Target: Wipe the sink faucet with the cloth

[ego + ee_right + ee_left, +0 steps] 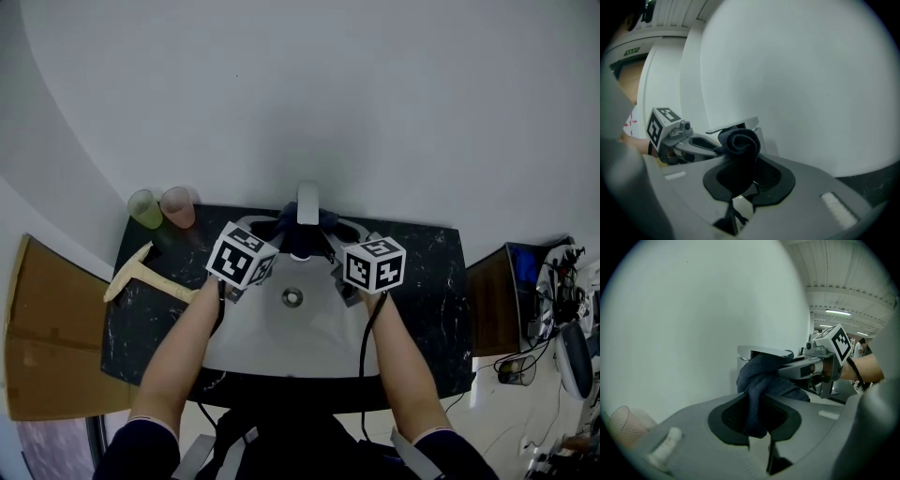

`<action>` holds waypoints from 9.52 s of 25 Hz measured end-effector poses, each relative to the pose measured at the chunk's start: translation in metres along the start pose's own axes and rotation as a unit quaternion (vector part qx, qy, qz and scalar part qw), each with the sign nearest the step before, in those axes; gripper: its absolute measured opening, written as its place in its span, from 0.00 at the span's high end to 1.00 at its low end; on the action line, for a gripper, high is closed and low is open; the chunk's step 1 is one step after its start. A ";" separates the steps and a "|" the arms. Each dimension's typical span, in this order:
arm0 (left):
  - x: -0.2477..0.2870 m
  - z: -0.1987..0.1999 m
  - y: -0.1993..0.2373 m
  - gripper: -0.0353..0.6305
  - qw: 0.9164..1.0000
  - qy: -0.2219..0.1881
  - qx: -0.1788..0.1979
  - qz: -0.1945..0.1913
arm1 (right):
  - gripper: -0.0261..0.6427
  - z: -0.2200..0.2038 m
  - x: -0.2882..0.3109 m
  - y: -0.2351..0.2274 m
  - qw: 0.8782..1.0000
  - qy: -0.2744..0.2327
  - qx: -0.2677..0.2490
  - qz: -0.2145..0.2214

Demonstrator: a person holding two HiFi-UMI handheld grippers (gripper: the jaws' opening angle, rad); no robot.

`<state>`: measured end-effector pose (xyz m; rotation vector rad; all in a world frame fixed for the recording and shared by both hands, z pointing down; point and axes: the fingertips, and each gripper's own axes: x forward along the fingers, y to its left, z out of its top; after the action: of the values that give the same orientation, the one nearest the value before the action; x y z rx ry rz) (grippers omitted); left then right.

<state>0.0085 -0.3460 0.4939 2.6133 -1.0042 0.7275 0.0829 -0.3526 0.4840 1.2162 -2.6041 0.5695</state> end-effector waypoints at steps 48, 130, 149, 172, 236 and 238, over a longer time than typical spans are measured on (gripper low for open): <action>0.016 -0.039 -0.011 0.86 0.998 0.063 0.031 -0.004 | 0.89 -0.049 0.004 -0.010 0.997 0.066 0.013 -0.032; 0.026 0.049 0.050 0.87 0.999 -0.033 0.000 -0.011 | 0.79 -0.018 -0.026 0.074 0.995 0.018 -0.093 -0.033; -0.061 0.113 -0.014 0.87 0.991 -0.117 0.047 -0.050 | 0.78 -0.015 -0.028 0.070 0.996 0.001 -0.082 -0.028; -0.073 0.028 -0.133 0.76 0.983 -0.081 0.041 -0.161 | 0.81 -0.051 -0.103 0.089 0.986 0.009 -0.164 -0.005; -0.096 0.009 -0.078 0.93 0.992 -0.114 -0.046 -0.010 | 0.81 0.041 -0.092 0.077 0.989 -0.094 -0.064 -0.096; -0.099 0.009 -0.074 0.94 0.992 -0.118 -0.049 -0.005 | 0.81 0.035 -0.093 0.081 0.988 -0.092 -0.065 -0.102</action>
<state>-0.0013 -0.2407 0.4295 2.6593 -1.0606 0.3606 0.0790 -0.2567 0.3993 1.5313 -2.5692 0.2555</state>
